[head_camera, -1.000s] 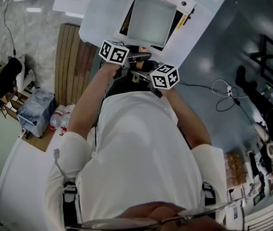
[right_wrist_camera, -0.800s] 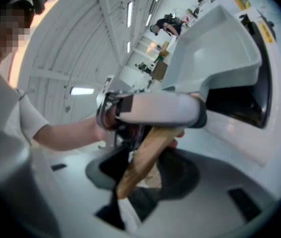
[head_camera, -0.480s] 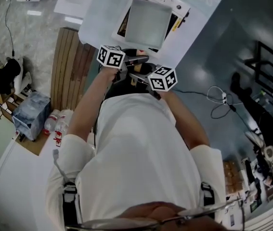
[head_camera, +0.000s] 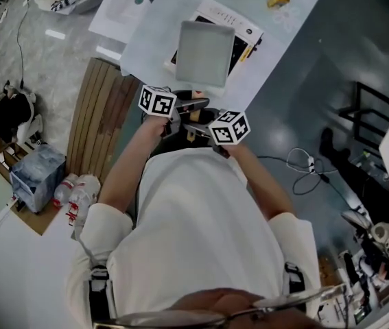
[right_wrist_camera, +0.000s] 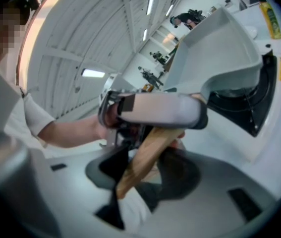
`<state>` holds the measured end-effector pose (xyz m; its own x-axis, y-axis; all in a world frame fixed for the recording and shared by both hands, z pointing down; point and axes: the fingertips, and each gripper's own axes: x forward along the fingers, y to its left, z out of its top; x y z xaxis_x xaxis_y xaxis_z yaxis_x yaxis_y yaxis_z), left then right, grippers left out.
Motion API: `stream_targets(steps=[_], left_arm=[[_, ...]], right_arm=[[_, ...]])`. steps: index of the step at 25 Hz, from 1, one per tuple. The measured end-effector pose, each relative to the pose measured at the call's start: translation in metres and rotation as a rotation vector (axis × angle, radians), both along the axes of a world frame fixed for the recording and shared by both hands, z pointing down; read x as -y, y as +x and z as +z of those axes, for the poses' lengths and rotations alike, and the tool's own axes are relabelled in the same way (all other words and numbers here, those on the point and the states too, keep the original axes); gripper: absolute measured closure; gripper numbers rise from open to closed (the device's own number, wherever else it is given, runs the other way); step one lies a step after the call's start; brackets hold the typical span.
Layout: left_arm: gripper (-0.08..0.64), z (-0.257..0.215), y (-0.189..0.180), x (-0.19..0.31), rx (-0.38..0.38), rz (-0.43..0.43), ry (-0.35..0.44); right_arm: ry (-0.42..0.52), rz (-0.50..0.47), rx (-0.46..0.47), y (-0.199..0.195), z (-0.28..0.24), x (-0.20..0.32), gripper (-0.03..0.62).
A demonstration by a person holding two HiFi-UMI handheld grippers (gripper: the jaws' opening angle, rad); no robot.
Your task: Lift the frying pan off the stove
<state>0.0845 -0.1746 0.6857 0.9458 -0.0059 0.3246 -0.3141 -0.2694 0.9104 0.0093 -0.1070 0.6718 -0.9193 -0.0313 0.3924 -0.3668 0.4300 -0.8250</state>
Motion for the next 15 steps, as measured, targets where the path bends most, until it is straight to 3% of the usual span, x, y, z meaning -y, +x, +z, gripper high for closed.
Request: stream_targets(steps=[15], left_arm=[[0.334,-0.055,-0.032,-0.058,-0.025,0.002,0.06]], right_arm=[[0.078,-0.017,-0.011,-0.032,-0.046,-0.06,0.396]])
